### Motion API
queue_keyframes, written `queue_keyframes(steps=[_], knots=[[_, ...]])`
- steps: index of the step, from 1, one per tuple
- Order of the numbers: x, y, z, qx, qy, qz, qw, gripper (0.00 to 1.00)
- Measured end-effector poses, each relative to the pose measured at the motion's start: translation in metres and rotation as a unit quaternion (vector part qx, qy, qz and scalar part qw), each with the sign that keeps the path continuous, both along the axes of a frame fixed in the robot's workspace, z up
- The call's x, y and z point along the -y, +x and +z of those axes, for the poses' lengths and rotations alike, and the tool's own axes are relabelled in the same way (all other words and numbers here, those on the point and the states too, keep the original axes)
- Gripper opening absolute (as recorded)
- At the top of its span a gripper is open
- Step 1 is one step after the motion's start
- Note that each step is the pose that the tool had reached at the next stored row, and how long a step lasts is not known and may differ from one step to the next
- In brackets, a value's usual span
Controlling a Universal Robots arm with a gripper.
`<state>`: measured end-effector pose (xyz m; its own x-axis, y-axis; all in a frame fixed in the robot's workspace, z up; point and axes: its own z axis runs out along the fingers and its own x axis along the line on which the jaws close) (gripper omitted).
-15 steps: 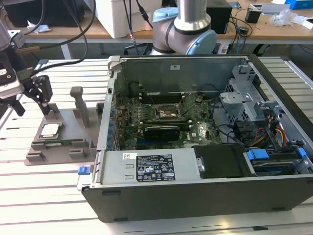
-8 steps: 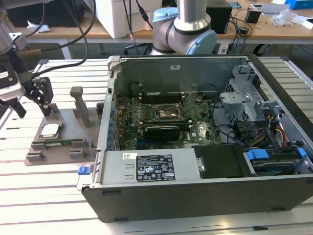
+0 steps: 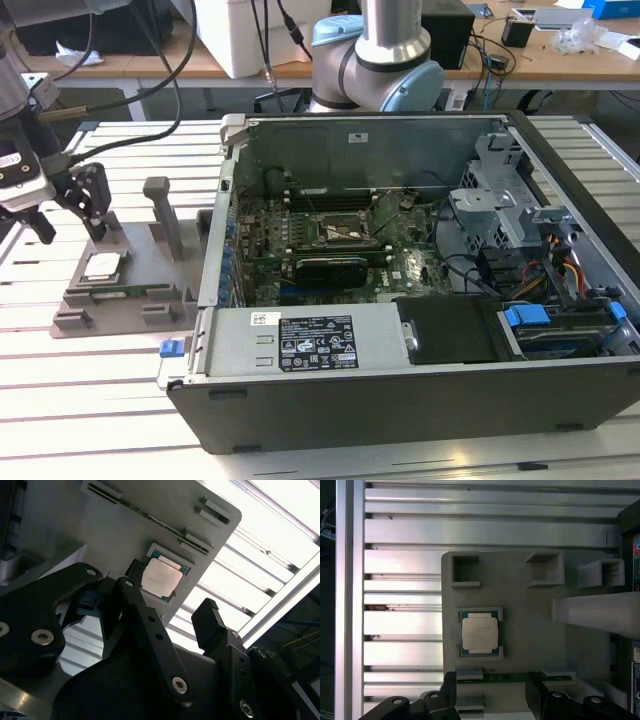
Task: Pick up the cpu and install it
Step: 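Pick up the cpu and move it towards the insertion slot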
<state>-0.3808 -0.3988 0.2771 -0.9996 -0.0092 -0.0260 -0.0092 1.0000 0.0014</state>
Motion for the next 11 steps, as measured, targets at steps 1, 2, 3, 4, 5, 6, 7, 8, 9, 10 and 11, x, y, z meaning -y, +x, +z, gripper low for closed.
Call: queue_keyframes(steps=[1,2,3,4,5,6,7,8,9,10,11], knots=[[0.0000,0.000,-0.0009,0.0000,0.0000,0.000,1.0000,0.66],[0.0000,0.000,-0.0019,0.0000,0.0000,0.000,1.0000,0.66],[0.0000,0.000,-0.0025,0.0000,0.0000,0.000,1.0000,0.66],[0.0000,0.000,-0.0033,0.0000,0.0000,0.000,1.0000,0.66],[0.0000,0.000,-0.0050,0.0000,0.0000,0.000,1.0000,0.66],[0.0000,0.000,-0.0069,0.0000,0.0000,0.000,1.0000,0.66],[0.0000,0.000,-0.0085,0.0000,0.0000,0.000,1.0000,0.66],[0.0000,0.000,-0.0101,0.0001,0.0000,0.000,1.0000,0.66],[0.0000,0.000,-0.0126,0.0000,0.0000,0.000,1.0000,0.66],[0.0000,0.000,-0.0159,0.0000,0.0000,0.000,1.0000,0.66],[0.0000,0.000,-0.0188,0.0000,0.0000,0.000,1.0000,0.66]])
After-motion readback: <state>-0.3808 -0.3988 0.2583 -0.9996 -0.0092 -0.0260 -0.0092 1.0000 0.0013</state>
